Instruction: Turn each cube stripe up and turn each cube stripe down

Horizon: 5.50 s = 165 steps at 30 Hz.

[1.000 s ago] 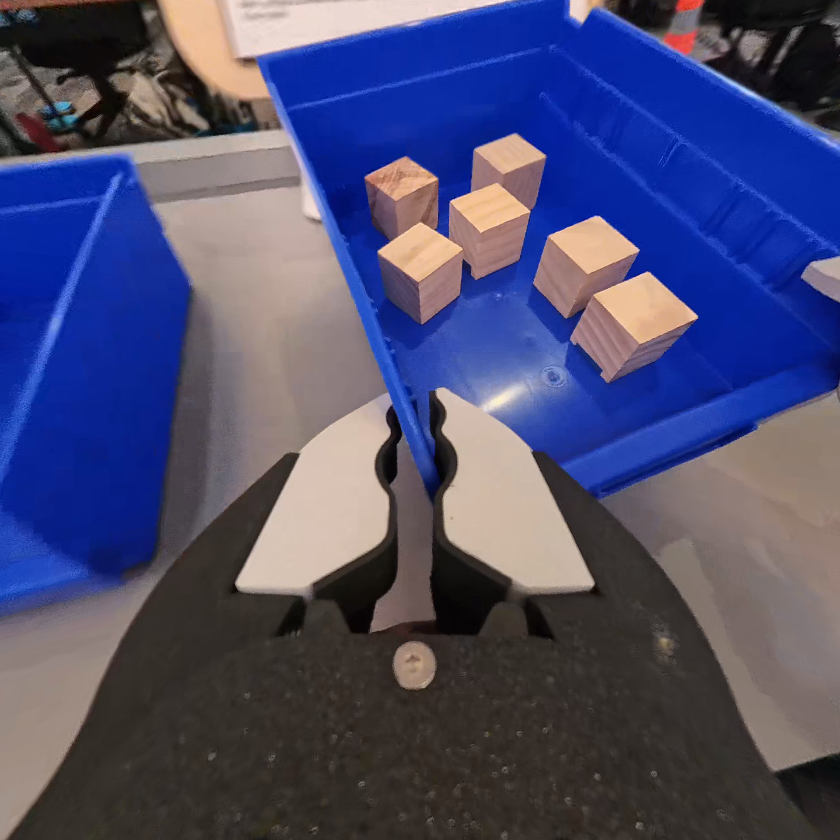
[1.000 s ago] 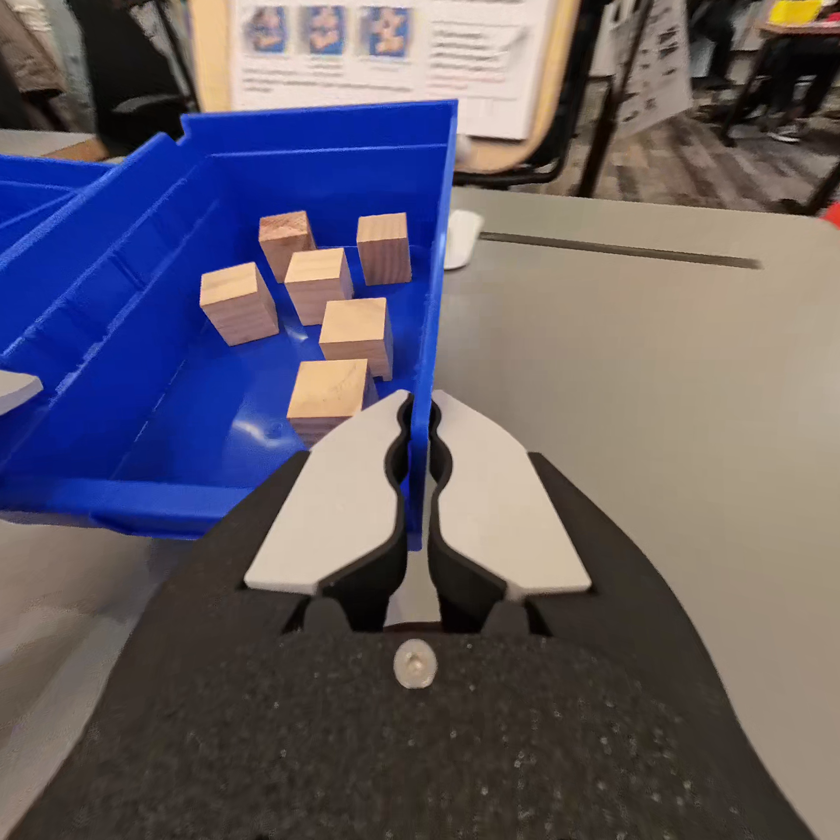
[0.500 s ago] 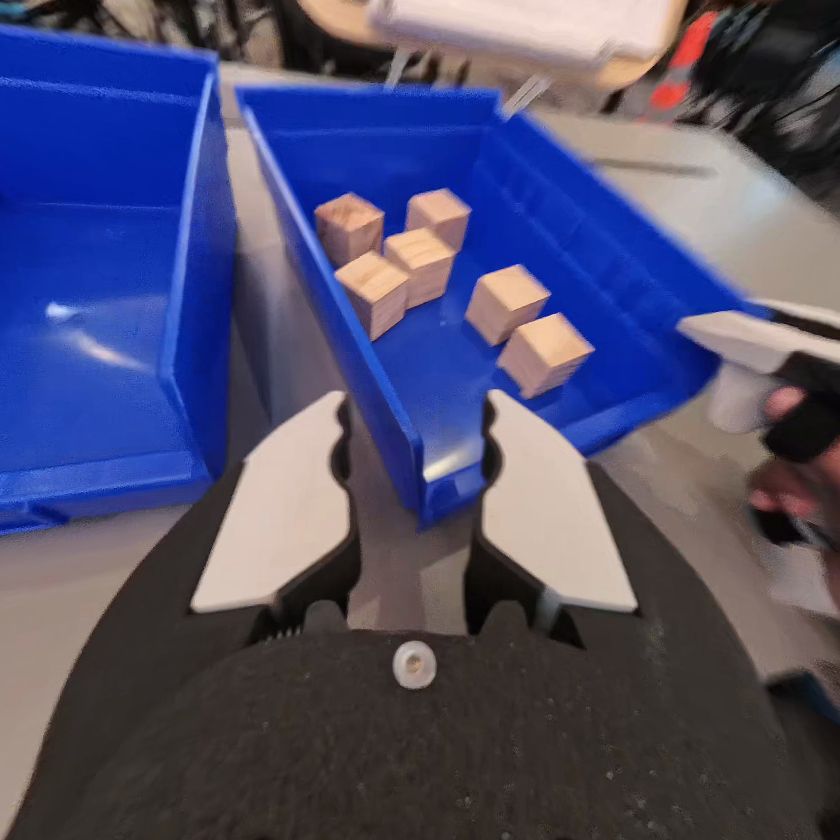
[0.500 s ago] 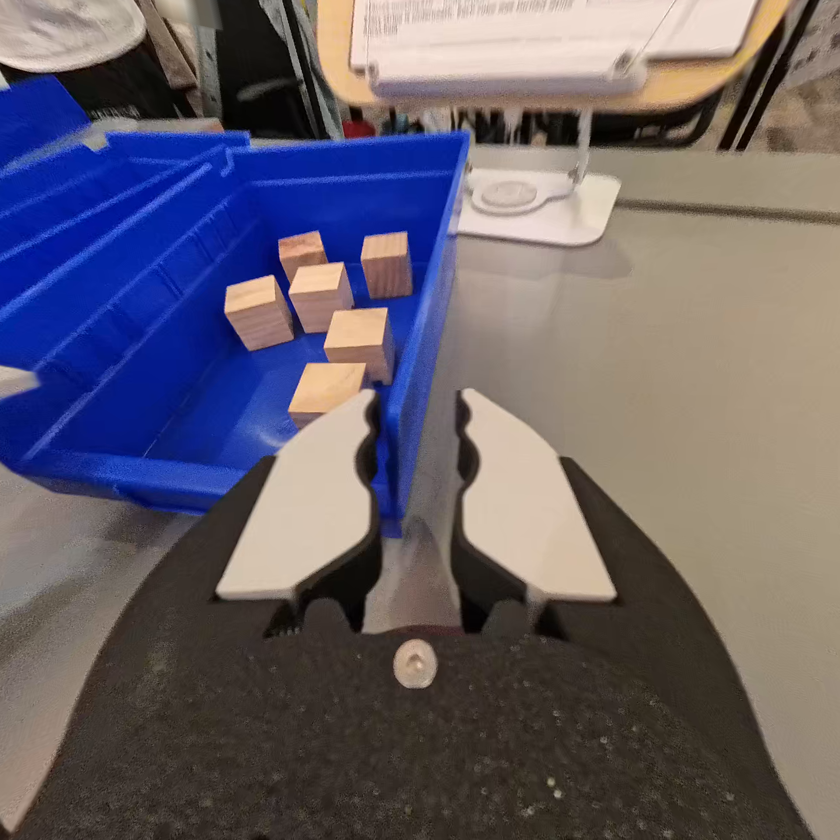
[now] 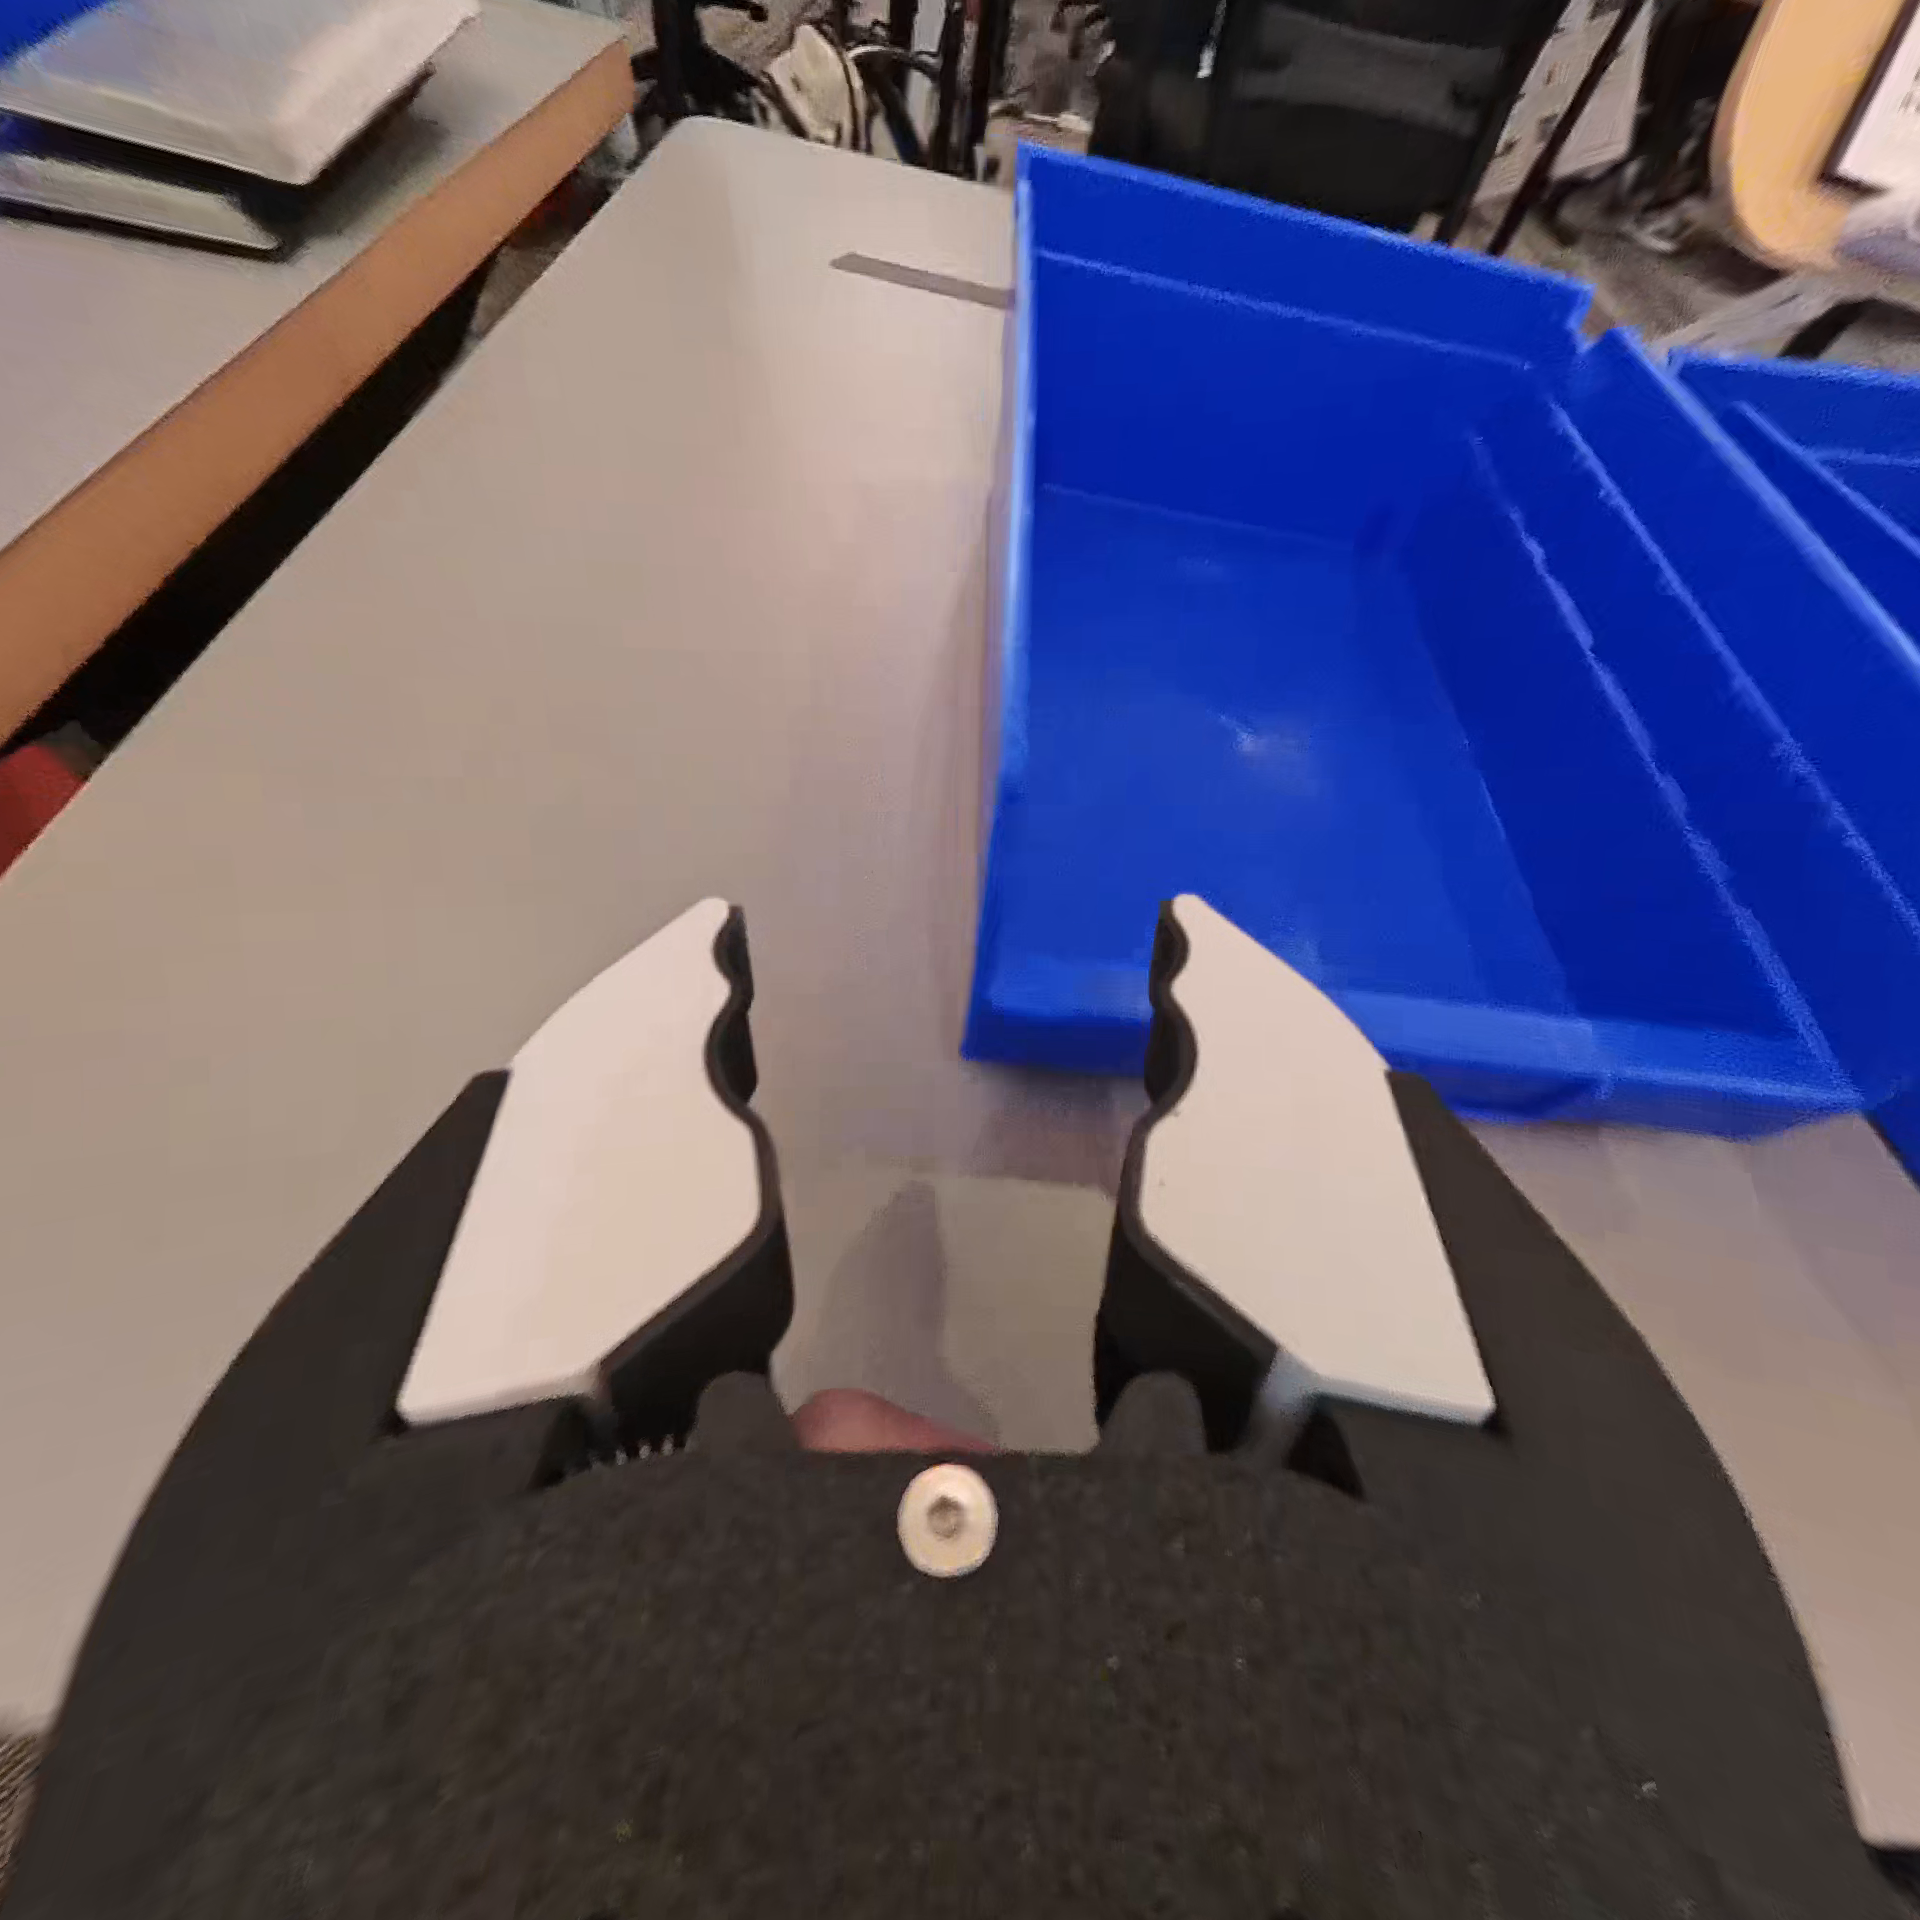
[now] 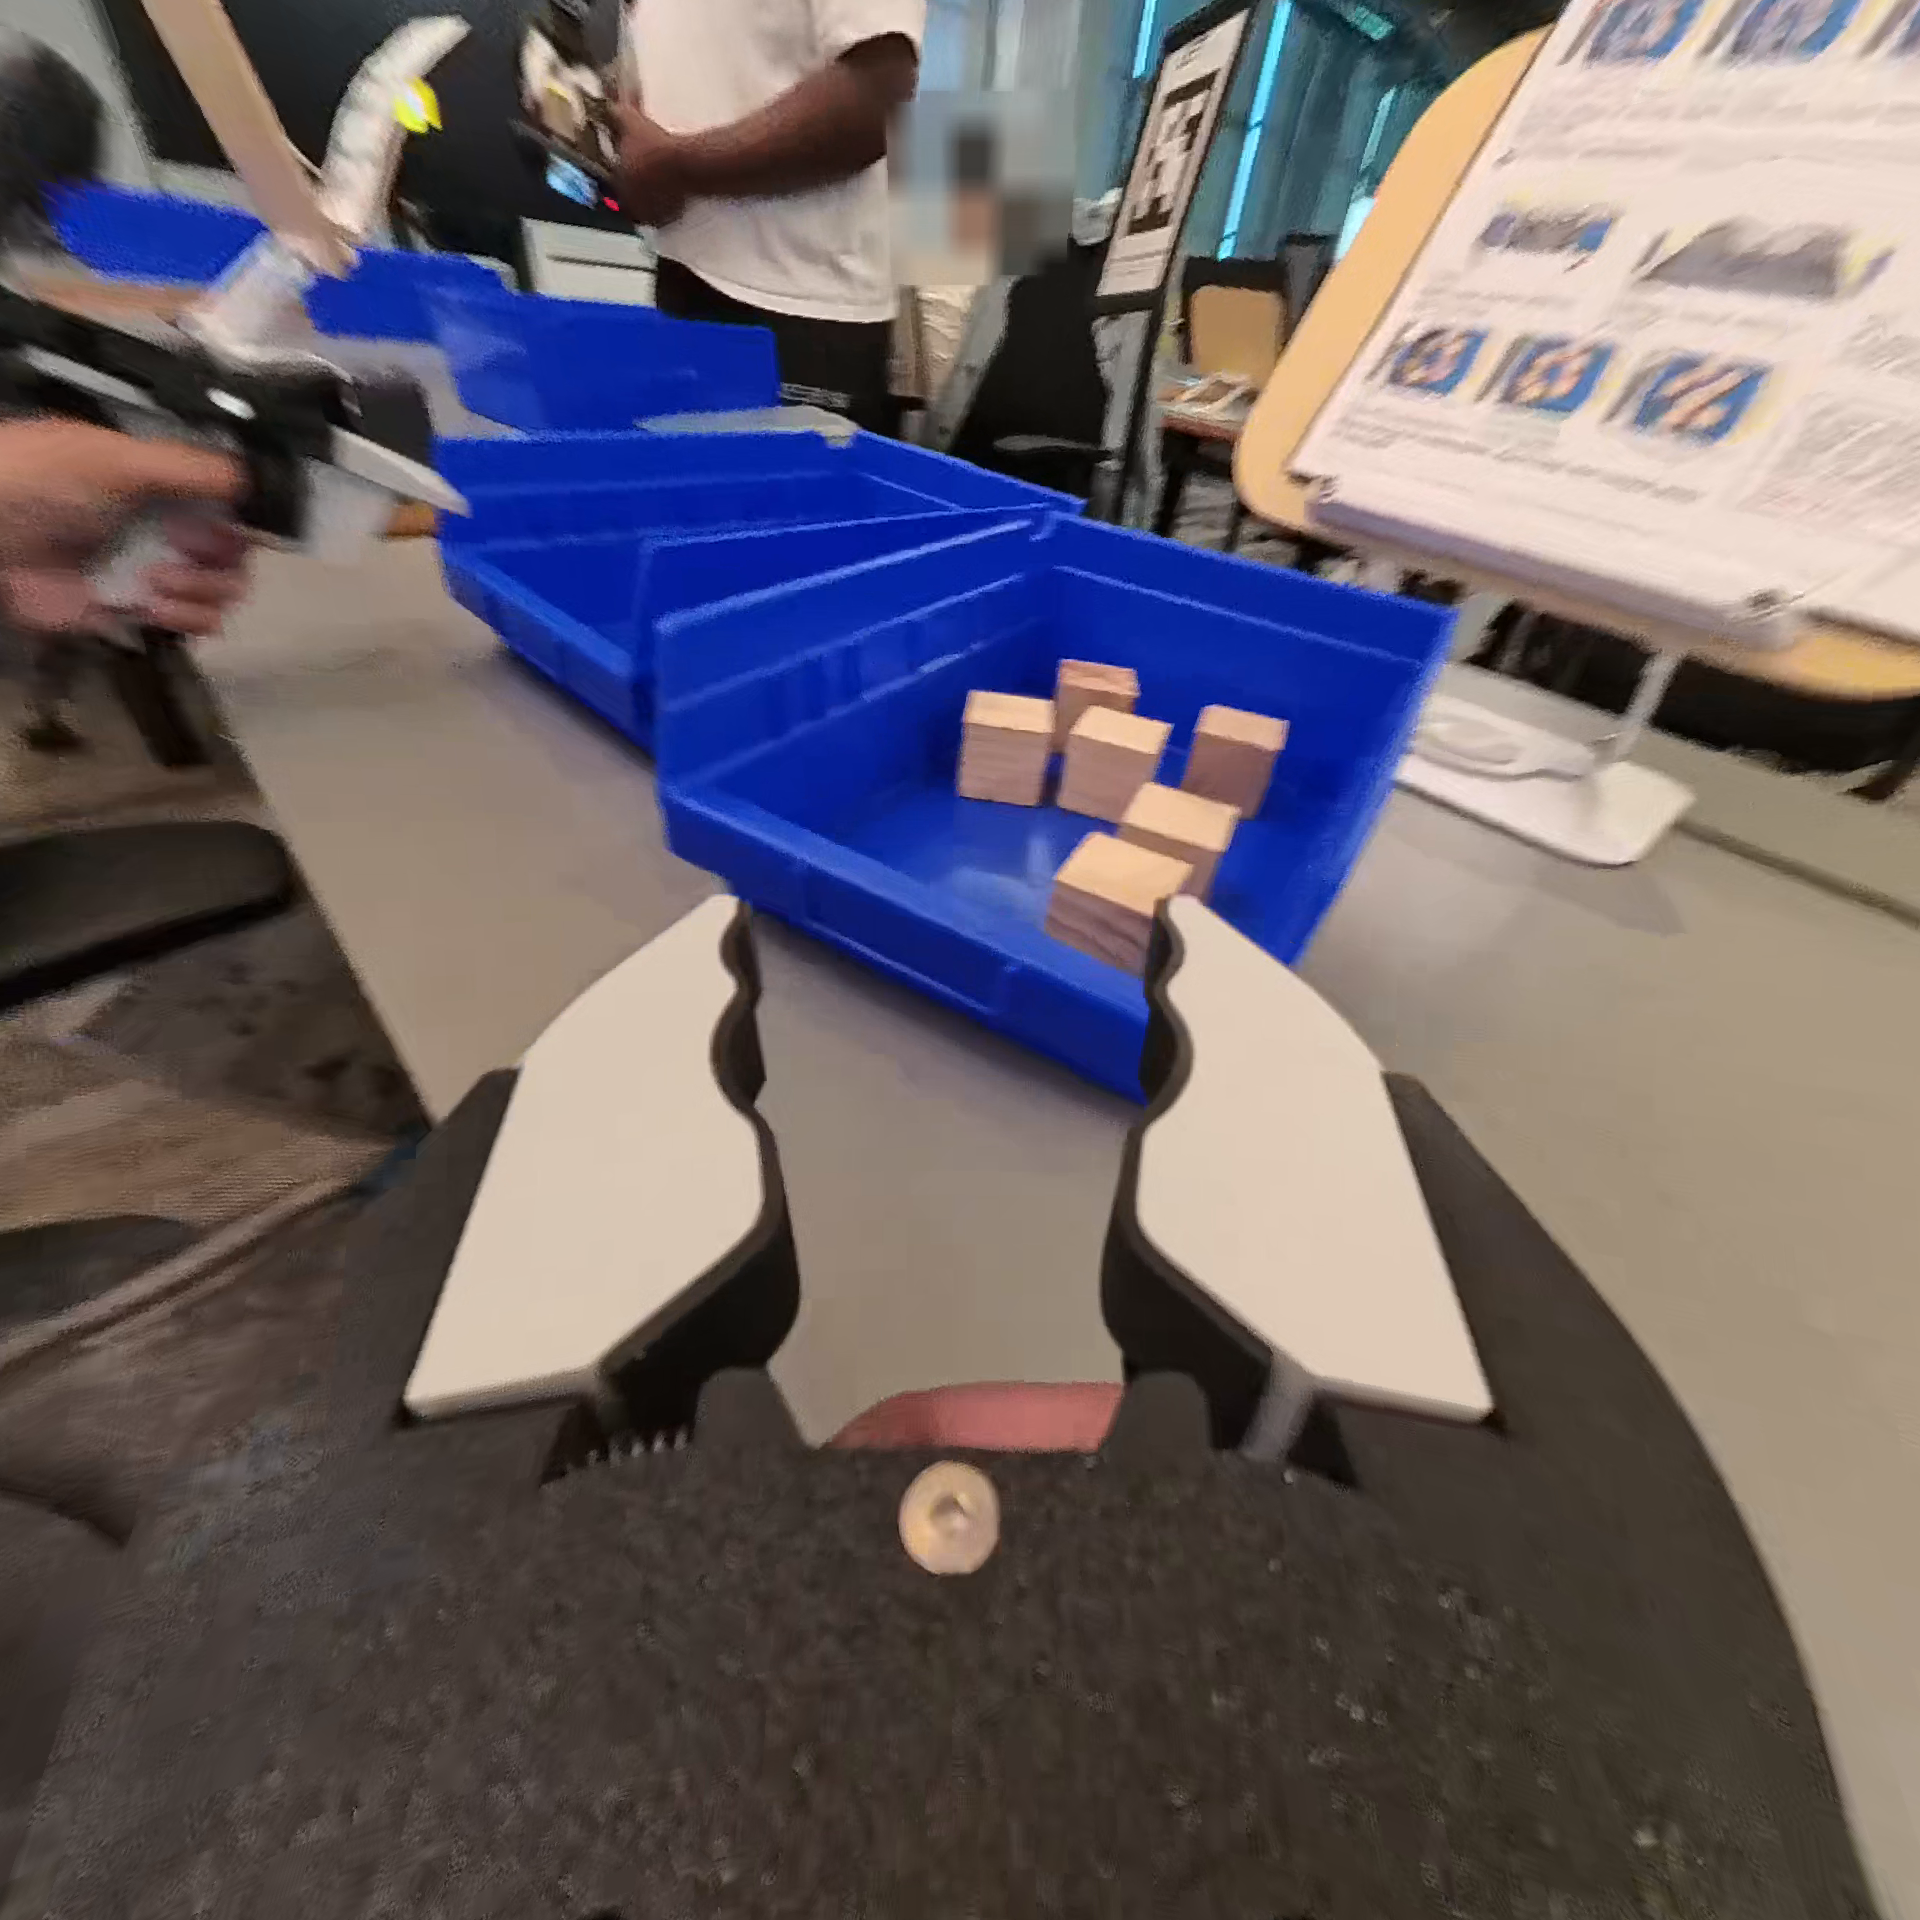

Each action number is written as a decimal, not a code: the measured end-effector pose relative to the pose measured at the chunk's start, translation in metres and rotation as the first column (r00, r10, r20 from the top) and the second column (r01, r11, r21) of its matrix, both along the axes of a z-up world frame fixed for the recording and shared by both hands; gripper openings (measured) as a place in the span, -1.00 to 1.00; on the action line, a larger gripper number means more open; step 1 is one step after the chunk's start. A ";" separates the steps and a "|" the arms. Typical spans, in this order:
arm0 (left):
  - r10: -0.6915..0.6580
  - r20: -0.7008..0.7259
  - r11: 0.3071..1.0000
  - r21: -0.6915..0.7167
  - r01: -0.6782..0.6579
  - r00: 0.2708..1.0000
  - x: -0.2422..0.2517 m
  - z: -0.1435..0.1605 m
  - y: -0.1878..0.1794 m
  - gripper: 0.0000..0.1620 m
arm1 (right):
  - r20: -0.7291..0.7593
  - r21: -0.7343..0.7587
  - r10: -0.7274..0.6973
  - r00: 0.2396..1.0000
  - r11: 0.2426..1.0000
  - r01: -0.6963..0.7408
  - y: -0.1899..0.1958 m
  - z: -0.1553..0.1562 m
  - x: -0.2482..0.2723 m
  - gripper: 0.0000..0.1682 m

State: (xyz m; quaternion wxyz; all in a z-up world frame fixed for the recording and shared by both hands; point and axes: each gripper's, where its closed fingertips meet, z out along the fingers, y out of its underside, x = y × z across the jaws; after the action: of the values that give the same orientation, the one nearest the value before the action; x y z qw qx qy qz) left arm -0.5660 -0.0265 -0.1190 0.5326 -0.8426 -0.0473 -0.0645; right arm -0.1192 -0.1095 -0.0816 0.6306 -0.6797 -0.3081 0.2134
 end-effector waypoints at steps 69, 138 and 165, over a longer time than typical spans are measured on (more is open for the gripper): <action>-0.588 -0.004 0.809 -0.009 0.588 0.809 0.674 -0.002 -0.004 -0.52 | 0.062 -0.288 -0.702 0.709 0.668 0.687 0.082 -0.030 0.426 -0.90; 0.024 -0.130 0.987 0.161 -0.002 0.991 0.063 0.105 0.006 -0.41 | 0.144 -0.251 -0.123 0.982 0.955 0.156 0.088 -0.014 -0.199 -0.50; -0.427 -0.107 0.890 0.128 0.438 0.898 0.296 0.012 -0.041 -0.40 | 0.022 -0.144 -0.309 0.951 0.940 0.309 0.033 -0.017 0.106 -0.33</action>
State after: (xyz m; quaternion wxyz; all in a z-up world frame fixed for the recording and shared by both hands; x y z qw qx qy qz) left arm -0.2697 -0.0677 -0.1073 0.5674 -0.7917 0.1667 -0.1529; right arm -0.0135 -0.0763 -0.0984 0.6050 -0.7637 -0.1809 0.1343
